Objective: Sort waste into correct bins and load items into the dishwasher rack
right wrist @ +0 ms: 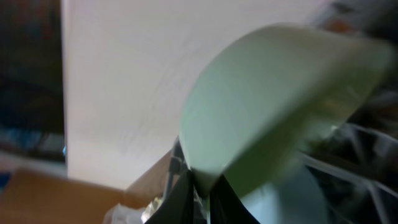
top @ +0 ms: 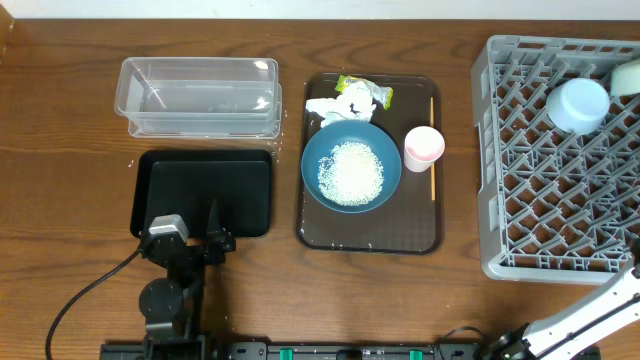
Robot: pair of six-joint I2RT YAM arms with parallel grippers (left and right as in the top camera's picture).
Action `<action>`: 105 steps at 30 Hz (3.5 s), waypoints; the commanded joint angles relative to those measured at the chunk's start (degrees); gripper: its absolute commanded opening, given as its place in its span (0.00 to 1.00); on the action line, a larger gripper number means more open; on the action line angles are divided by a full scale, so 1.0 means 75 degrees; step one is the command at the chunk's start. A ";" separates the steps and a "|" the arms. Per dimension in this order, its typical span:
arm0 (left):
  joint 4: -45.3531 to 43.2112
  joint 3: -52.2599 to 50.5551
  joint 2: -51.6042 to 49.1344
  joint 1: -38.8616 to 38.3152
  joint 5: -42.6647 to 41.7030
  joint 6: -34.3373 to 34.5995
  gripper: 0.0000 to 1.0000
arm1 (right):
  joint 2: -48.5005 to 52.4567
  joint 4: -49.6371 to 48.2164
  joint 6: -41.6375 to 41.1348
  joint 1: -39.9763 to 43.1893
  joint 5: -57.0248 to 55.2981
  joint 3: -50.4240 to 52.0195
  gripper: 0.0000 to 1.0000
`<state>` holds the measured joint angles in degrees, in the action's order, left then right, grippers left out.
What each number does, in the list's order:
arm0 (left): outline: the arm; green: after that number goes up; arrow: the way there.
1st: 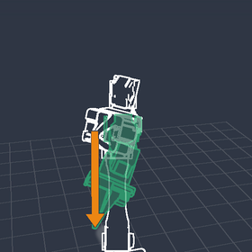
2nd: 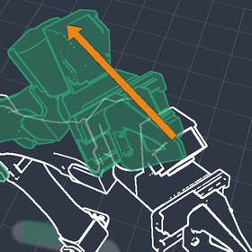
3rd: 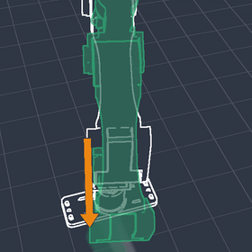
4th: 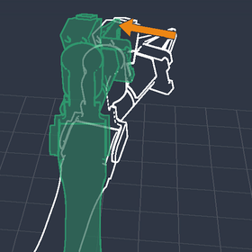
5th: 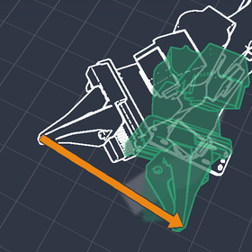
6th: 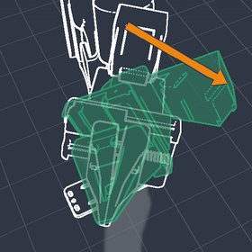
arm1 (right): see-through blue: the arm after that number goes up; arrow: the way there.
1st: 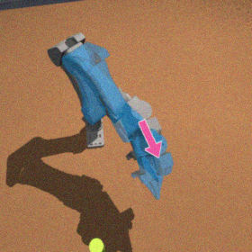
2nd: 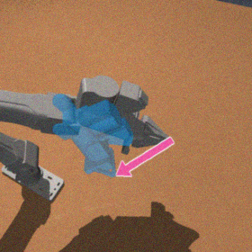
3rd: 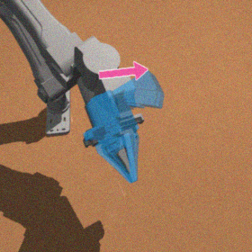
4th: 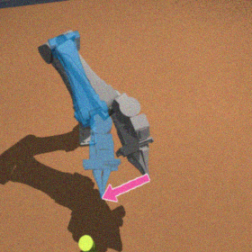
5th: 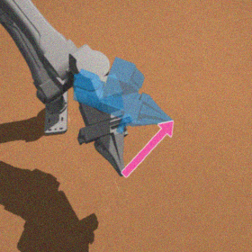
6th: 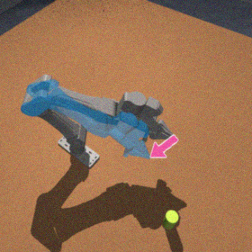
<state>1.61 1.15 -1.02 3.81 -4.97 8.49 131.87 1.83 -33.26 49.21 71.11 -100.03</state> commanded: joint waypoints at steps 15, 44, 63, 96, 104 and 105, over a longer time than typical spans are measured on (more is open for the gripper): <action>0.0268 -0.0122 -0.0003 0.0017 -0.0108 -0.0131 0.92 | -0.2317 0.3118 0.1682 0.0233 -0.4287 -0.0050 0.21; 0.0268 -0.0122 -0.0003 0.0017 -0.0111 -0.0131 0.92 | -0.1259 0.1620 0.2818 -0.1833 -1.0363 -0.0213 0.01; 0.0268 -0.0122 -0.0003 0.0017 -0.0111 -0.0131 0.92 | -0.0790 0.1702 0.2815 -0.1888 -0.8690 -0.0219 0.01; 0.0268 -0.0122 -0.0003 0.0017 -0.0108 -0.0131 0.92 | -0.2524 0.3599 0.2328 -0.1923 -0.7997 -0.0216 0.02; 0.0268 -0.0122 -0.0003 0.0017 -0.0111 -0.0131 0.92 | -0.1644 0.3471 0.2538 -0.1915 -0.8448 -0.0216 0.01; 0.0268 -0.0122 -0.0003 0.0017 -0.0111 -0.0131 0.92 | -0.1556 0.3462 0.2640 -0.1915 -0.8448 -0.0216 0.01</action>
<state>1.61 1.15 -1.02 3.81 -4.97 8.51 117.73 28.05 -14.92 35.27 9.34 -101.58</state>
